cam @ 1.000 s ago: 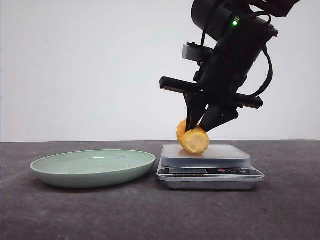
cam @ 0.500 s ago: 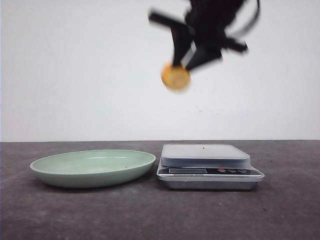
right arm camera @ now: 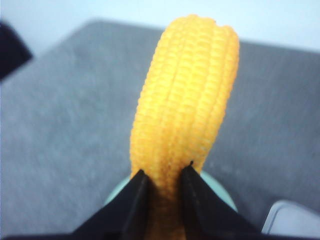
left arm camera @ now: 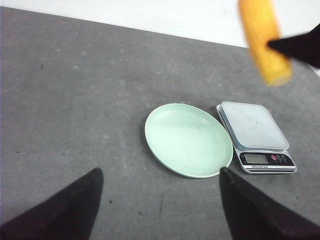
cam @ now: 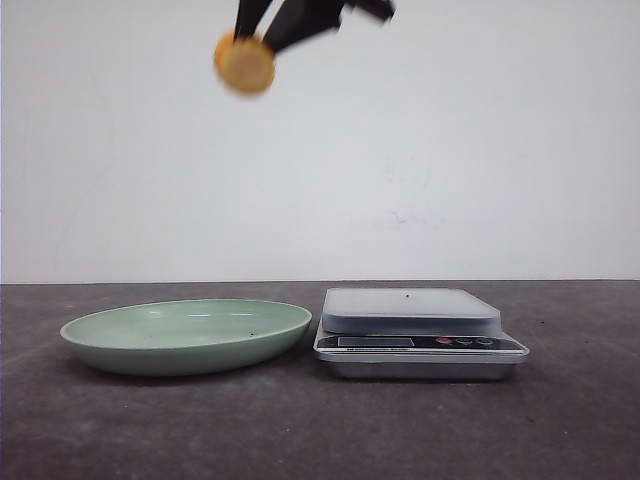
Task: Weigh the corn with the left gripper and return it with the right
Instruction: 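Lift the corn with the right gripper and carry it to the plate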
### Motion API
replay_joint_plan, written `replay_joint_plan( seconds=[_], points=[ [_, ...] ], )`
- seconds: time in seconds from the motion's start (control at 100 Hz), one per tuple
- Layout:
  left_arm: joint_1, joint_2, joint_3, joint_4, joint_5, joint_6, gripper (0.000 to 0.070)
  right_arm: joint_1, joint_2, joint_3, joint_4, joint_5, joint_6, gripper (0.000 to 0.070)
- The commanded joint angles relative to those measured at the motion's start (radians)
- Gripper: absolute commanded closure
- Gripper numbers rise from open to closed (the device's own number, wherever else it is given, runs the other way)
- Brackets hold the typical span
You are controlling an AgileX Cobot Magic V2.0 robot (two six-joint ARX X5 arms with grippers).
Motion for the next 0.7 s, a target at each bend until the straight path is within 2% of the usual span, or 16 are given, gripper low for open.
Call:
replay_joint_plan(
  seconds=[0.0,0.69],
  points=[
    [-0.009,-0.001,0.010,0.010,-0.001,0.011,0.0267,0.027,0.050,0.018,0.007,0.004,0.001,0.0700],
    [-0.009,-0.001,0.010,0.006,-0.001,0.008,0.0267,0.047,0.350,0.039,-0.001,-0.053,0.022,0.0700]
  ],
)
